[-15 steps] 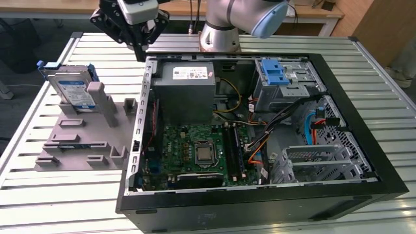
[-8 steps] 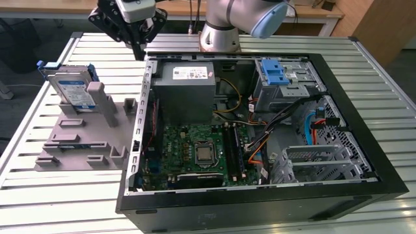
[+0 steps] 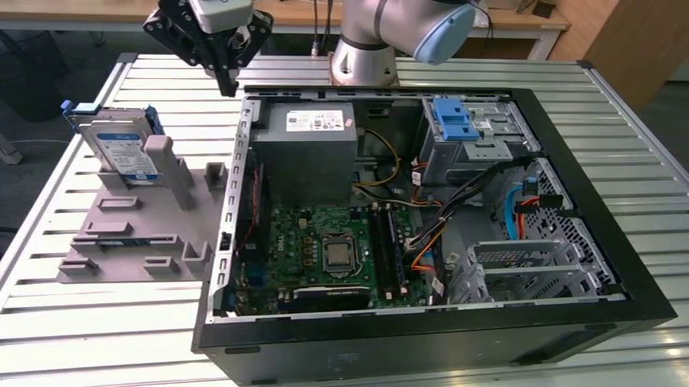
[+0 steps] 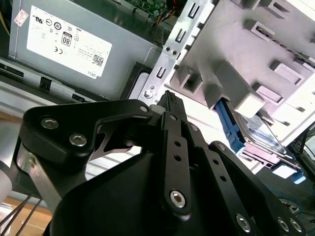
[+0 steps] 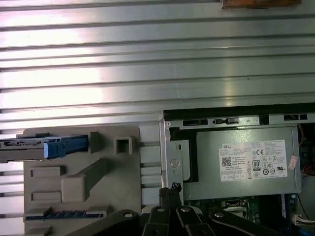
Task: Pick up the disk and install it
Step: 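Reach for the disk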
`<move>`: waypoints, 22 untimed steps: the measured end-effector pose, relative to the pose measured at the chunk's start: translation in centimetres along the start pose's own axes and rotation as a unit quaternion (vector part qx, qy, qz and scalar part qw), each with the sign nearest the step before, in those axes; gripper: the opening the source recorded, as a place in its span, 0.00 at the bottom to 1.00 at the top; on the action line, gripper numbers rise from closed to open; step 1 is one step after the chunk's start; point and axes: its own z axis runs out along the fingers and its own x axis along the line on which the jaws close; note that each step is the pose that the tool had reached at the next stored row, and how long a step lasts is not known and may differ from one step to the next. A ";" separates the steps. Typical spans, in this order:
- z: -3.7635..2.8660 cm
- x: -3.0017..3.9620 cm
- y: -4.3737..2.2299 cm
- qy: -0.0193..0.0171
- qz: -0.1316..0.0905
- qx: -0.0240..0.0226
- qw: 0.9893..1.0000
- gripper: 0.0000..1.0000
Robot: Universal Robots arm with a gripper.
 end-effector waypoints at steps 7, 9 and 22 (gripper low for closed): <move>0.02 0.29 0.38 0.000 0.000 0.000 1.000 0.11; 0.02 0.37 0.48 0.000 0.000 0.000 1.000 0.11; 0.07 1.05 1.20 0.000 0.000 0.000 1.000 0.11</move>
